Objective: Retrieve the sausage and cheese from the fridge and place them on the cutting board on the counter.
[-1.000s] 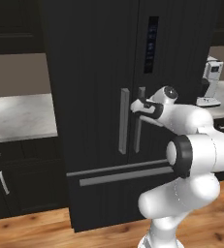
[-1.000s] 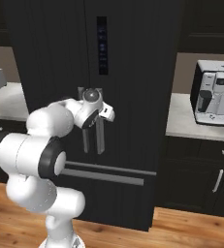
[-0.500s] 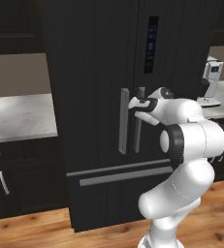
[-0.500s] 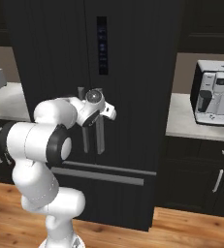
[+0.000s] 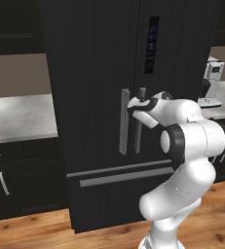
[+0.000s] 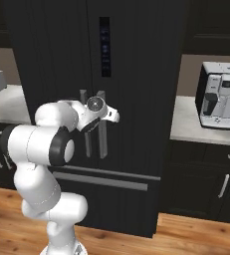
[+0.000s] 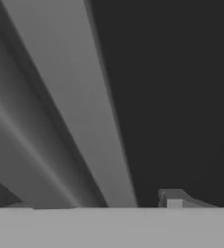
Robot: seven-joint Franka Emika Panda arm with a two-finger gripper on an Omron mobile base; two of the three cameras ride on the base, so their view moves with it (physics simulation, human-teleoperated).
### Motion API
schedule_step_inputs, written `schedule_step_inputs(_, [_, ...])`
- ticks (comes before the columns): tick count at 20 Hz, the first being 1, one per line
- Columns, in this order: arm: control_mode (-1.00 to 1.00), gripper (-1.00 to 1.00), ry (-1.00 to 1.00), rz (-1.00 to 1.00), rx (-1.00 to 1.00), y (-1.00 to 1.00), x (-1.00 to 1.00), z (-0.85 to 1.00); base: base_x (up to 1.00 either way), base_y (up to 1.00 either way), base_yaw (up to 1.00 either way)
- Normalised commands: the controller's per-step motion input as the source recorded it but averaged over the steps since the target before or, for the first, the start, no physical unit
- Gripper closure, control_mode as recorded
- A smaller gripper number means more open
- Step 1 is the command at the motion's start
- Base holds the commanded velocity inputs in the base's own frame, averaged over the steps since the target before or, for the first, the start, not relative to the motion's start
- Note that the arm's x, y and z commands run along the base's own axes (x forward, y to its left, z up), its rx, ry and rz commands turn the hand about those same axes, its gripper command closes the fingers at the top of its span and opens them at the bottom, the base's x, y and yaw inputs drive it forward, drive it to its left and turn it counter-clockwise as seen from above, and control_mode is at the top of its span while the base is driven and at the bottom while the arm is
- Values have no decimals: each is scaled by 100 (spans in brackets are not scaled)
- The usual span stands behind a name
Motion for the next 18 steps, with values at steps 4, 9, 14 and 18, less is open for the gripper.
schedule_step_inputs(4, [-100,100,-1,0,0,0,39,-20,0,0,0])
schedule_step_inputs(9, [-100,100,1,0,0,0,-1,0,0,0,0])
schedule_step_inputs(14, [-100,100,3,0,0,-6,-84,0,0,0,0])
schedule_step_inputs(18, [-100,100,8,0,0,-38,-100,0,0,0,0])
